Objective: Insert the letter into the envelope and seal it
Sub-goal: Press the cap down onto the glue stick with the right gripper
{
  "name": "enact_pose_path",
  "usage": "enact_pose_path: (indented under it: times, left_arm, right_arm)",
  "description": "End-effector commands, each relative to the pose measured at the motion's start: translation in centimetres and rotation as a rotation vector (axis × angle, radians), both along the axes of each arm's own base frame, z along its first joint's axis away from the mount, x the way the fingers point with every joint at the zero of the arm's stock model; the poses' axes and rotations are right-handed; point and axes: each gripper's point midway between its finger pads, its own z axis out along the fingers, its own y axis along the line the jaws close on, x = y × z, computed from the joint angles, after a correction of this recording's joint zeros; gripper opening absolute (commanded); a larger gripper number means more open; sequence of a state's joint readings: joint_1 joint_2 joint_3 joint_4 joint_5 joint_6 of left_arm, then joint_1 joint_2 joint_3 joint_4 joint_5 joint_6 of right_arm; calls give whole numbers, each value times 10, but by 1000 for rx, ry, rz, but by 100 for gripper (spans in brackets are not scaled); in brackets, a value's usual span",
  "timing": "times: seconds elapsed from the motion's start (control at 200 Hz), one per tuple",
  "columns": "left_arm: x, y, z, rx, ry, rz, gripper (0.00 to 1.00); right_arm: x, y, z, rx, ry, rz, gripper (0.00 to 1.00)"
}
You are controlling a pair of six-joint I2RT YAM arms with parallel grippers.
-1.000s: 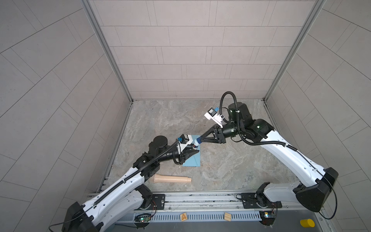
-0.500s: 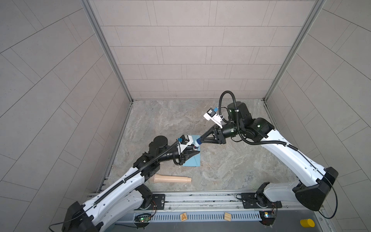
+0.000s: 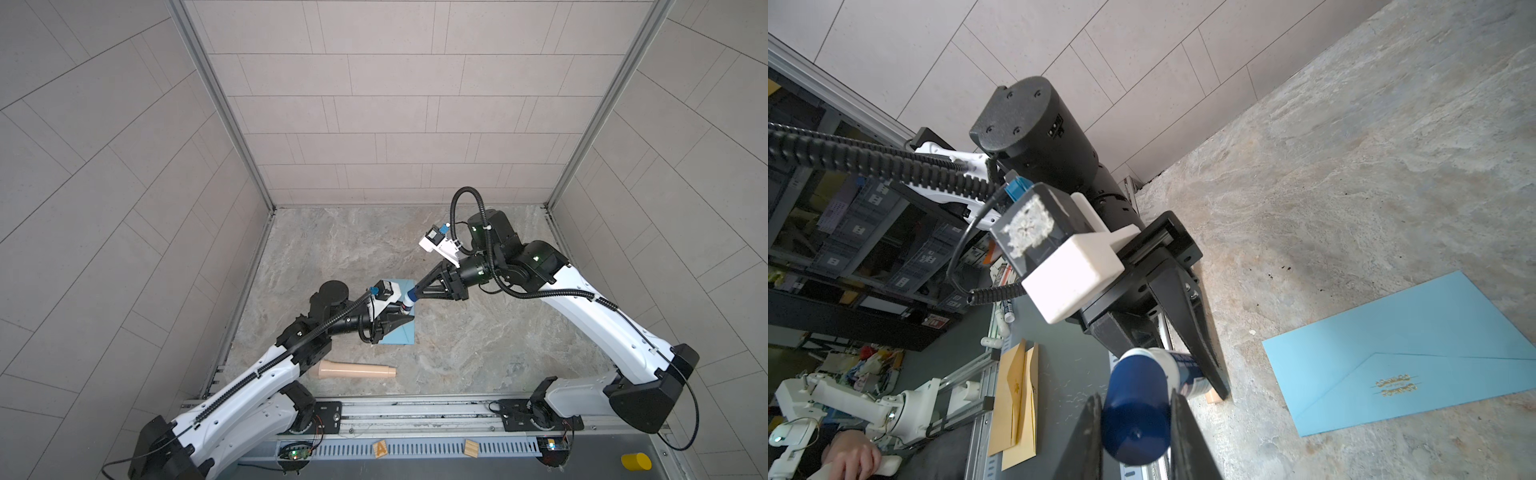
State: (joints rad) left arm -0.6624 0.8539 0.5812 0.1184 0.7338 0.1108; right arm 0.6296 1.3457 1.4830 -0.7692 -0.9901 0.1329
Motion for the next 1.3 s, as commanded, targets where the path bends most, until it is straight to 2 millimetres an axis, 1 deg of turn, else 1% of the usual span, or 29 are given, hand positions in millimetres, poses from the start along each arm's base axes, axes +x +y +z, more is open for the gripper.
enact_pose_path:
  times: [0.0,0.36,0.961,1.291]
  left_arm:
    - [2,-2,9,5,-11,-2,0]
    - [2,-4,7,28,12,-15,0]
    - [-2,-5,1,64,46,-47,0]
    - [-4,-5,-4,112,65,-68,0]
  right_arm:
    - [-16,3,8,17,-15,69,14]
    - [-22,3,1,-27,-32,103,13]
    - [-31,3,-4,-79,-62,150,12]
    - [-34,3,-14,-152,-85,183,11]
